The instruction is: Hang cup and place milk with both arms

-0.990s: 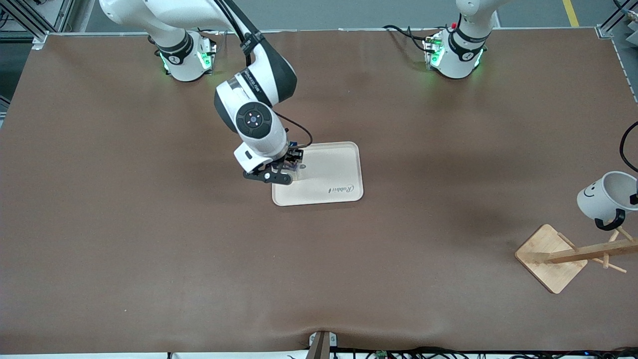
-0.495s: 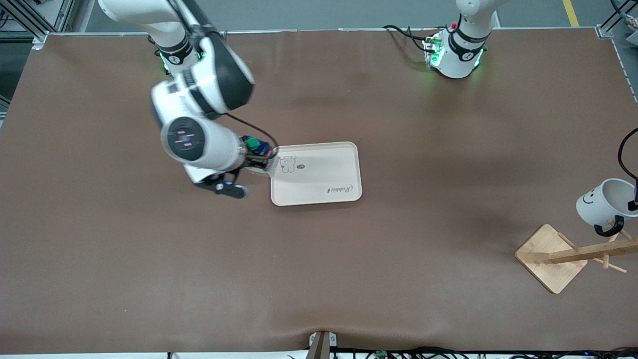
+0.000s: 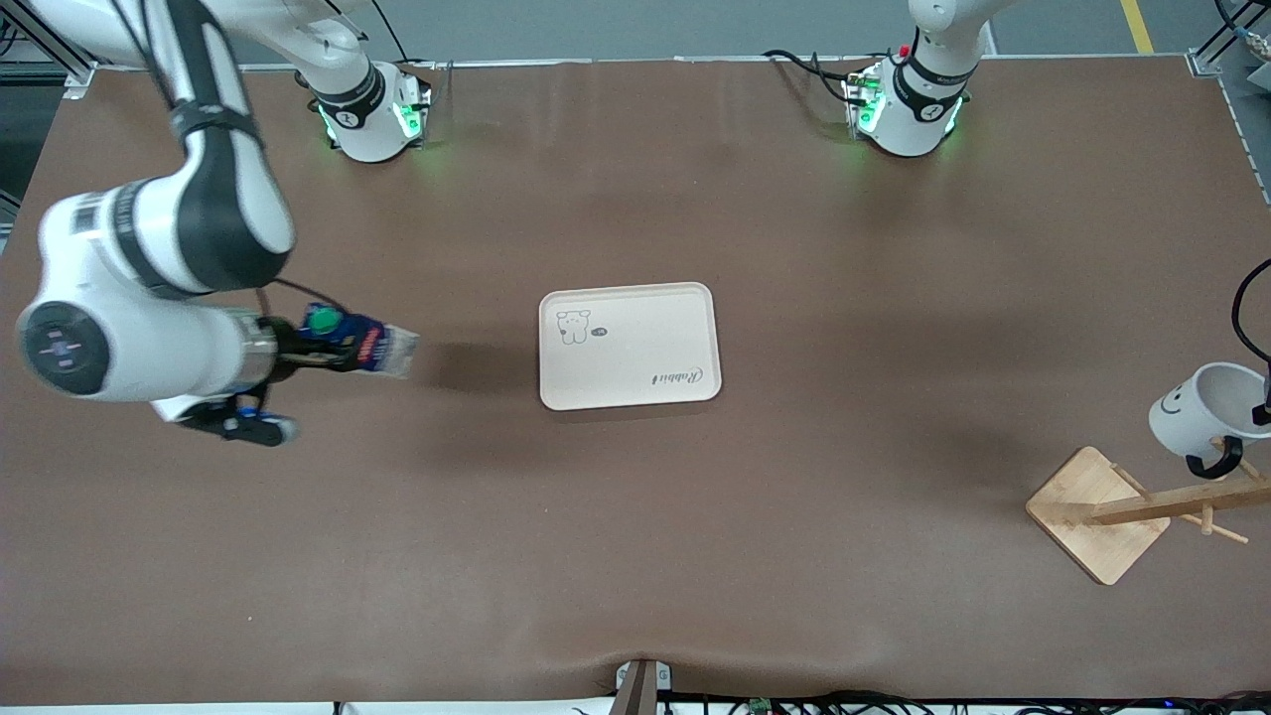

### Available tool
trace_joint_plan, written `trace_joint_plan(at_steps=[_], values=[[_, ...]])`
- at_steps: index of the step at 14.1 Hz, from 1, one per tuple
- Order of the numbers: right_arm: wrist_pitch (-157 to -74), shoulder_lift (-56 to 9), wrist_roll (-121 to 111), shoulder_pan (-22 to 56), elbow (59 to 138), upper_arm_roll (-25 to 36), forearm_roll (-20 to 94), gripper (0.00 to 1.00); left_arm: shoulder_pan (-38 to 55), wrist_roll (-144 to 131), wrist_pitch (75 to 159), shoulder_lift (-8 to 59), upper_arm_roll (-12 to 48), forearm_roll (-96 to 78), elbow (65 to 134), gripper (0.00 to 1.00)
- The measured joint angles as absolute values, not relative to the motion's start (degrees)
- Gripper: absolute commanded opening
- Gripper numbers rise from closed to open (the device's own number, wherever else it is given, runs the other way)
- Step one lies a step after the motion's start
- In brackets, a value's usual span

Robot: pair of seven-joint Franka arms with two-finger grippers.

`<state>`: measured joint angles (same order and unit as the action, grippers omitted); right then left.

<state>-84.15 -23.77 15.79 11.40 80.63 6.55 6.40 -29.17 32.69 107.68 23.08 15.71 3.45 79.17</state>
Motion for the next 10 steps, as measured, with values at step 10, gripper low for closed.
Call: trace_joint_plan(at_steps=[10], values=[[-98.9,-22.9,3.8,-1.7,97.9,6.5,1.8,0.00,-28.1,26.0,101.8,22.1,16.9,0.3,78.5,1.00]])
